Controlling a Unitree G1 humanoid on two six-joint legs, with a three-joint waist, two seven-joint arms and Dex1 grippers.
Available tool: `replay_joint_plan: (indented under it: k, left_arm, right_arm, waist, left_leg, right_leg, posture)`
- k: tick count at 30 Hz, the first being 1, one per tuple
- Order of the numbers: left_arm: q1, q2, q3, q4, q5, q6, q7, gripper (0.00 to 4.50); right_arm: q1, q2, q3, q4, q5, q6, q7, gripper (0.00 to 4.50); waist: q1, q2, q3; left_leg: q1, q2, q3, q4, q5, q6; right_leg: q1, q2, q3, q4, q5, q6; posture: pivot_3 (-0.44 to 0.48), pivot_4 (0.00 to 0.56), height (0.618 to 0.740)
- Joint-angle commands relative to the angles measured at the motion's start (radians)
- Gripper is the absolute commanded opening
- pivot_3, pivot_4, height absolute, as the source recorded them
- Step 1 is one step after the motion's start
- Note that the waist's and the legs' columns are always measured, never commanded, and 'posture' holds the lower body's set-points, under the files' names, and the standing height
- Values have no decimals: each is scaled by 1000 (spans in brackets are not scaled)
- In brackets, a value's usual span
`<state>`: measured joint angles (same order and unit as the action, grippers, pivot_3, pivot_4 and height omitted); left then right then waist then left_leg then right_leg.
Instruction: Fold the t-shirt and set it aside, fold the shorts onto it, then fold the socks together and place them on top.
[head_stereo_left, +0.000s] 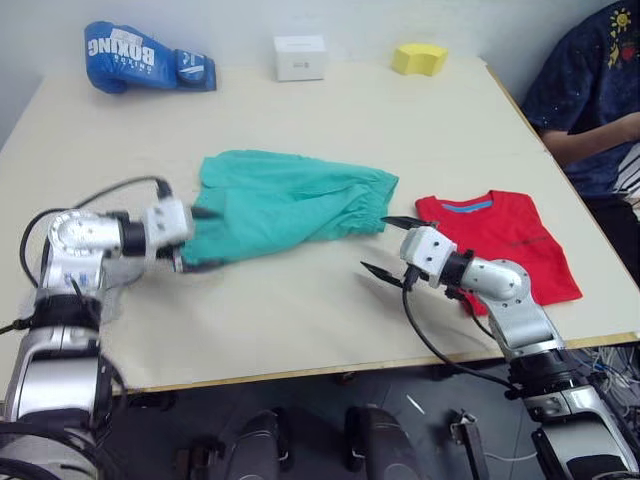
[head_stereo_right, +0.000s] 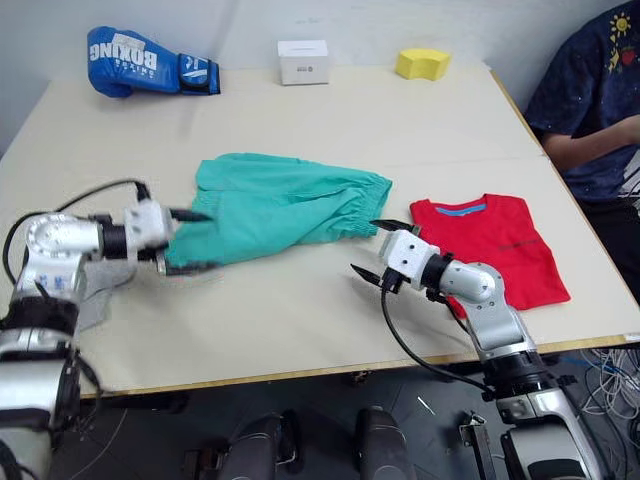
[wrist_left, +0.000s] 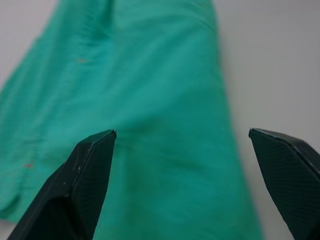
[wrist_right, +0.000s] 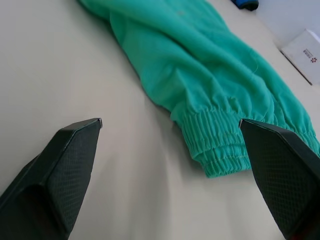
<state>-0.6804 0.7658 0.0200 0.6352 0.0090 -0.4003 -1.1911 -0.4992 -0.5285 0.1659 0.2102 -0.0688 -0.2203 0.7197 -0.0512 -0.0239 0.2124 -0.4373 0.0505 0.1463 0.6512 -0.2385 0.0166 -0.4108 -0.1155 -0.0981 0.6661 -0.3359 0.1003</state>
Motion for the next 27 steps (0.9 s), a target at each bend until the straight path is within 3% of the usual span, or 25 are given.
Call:
replay_joint_plan:
  k: [1, 5, 7, 10, 14, 18, 21, 24, 27]
  left_arm:
    - [74, -10, -4, -190, 43, 57, 133, 4469]
    - [75, -46, -27, -137, 145, 109, 328, 4492]
    - [53, -57, -46, -85, 170, 133, 375, 4500]
    - [-2, -71, -77, 36, 200, 137, 440, 4500]
    - [-116, -92, -115, 296, 232, 70, 535, 3303]
    - [-197, -95, -163, 460, 245, -1, 502, 2084]
    - [-205, -85, -166, 475, 209, -57, 409, 1070]
    - [-130, -70, -135, 379, 122, -87, 277, 80]
    - [25, -41, -85, 131, 9, -23, 198, 33]
  right_arm:
    - [-57, 25, 14, 83, -91, -77, -104, 4500]
    - [-132, 58, 58, 227, -177, -135, -174, 4323]
    - [-175, 72, 72, 297, -203, -136, -196, 3887]
    - [-246, 89, 70, 356, -208, -100, -206, 2867]
    - [-304, 88, 84, 406, -233, -91, -213, 1376]
    - [-319, 66, 94, 445, -250, -132, -208, 37]
    - [-312, 47, 98, 453, -229, -219, -161, 0]
    - [-296, 18, 97, 460, -200, -317, -106, 0]
    - [-277, -8, 77, 471, -158, -385, -70, 0]
  waist:
    - [6, 0, 0]
    - [22, -1, -1]
    - [24, -1, -1]
    - [23, -1, -3]
    - [23, -1, -3]
    - [21, -1, -8]
    - [19, -1, -8]
    - [12, -1, -8]
    - [1, -1, -8]
  left_leg:
    - [0, -1, 0, 0, 0, 0]
    - [0, -2, 0, 3, -1, 2]
    - [1, -2, 0, 5, -1, 2]
    - [2, -2, 0, 7, -1, 2]
    - [4, -1, 1, 8, -1, 2]
    - [6, -1, 2, 6, -1, 2]
    - [10, -2, 6, 3, -1, 2]
    - [11, -1, 8, 1, -1, 2]
    - [14, -1, 9, -3, -1, 1]
  right_leg:
    - [0, -1, 1, 1, 0, 0]
    - [1, -1, 3, 3, 0, 0]
    - [2, -1, 3, 4, 0, 0]
    - [2, -1, 3, 7, 0, 0]
    - [3, -1, 4, 8, 0, 0]
    - [3, -1, 5, 9, 0, 0]
    - [4, -1, 7, 8, 0, 0]
    - [4, -1, 8, 8, 0, 0]
    - [4, -1, 10, 7, -1, -1]
  posture:
    - [0, 150, 740]
    - [0, 150, 740]
    - [0, 150, 740]
    - [0, 150, 740]
    - [0, 150, 740]
    - [0, 150, 740]
    - [0, 150, 740]
    - [0, 150, 740]
    - [0, 150, 740]
